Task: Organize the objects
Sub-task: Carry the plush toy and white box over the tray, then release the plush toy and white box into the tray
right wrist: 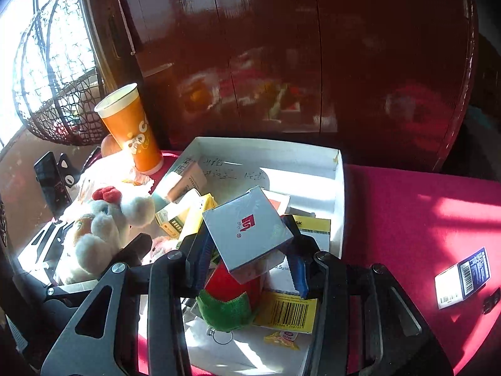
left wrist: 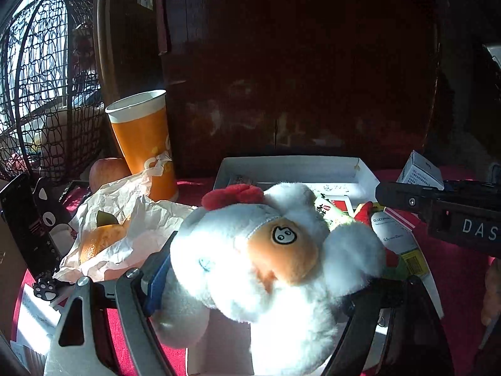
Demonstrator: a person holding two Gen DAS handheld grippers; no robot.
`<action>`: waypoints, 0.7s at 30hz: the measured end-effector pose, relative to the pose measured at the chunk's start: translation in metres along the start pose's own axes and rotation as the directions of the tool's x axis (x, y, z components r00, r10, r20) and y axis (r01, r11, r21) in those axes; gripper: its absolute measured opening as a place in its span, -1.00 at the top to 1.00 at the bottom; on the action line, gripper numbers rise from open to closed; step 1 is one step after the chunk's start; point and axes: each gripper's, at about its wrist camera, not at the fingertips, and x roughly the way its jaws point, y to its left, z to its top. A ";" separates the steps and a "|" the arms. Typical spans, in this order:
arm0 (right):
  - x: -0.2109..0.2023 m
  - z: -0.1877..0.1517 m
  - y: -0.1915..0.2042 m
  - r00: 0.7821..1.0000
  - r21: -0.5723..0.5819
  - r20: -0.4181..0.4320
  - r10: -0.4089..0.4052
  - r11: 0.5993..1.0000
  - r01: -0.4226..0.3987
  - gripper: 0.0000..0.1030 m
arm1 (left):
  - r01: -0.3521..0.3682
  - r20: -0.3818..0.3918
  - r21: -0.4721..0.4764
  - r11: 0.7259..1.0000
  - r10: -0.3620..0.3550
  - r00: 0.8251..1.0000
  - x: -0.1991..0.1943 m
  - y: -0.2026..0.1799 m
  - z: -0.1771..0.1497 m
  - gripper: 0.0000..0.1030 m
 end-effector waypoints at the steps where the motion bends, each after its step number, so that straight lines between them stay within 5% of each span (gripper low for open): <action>1: 0.005 0.003 -0.001 1.000 0.014 0.002 -0.007 1.000 0.007 0.18 | -0.001 -0.002 0.007 1.000 0.001 1.000 0.003 -0.001 0.004 -0.59; 16: 0.053 0.014 -0.002 0.997 0.069 -0.029 -0.070 0.995 0.072 0.14 | -0.043 -0.023 -0.002 0.999 0.043 0.999 0.024 -0.007 0.011 -0.74; 17: 0.053 0.013 -0.002 0.998 0.069 -0.027 -0.062 0.996 0.063 0.08 | -0.050 -0.014 -0.010 0.999 0.050 0.999 0.020 -0.006 0.010 -0.85; 19: 0.050 0.012 -0.003 0.999 0.067 -0.018 -0.047 0.997 0.049 -0.74 | -0.074 0.011 -0.035 0.997 0.074 0.997 0.012 -0.004 0.010 -1.00; 21: 0.042 0.010 -0.003 0.999 0.068 0.011 -0.052 0.996 0.051 -0.89 | -0.094 0.023 -0.057 0.994 0.096 0.995 0.004 -0.004 0.010 -1.00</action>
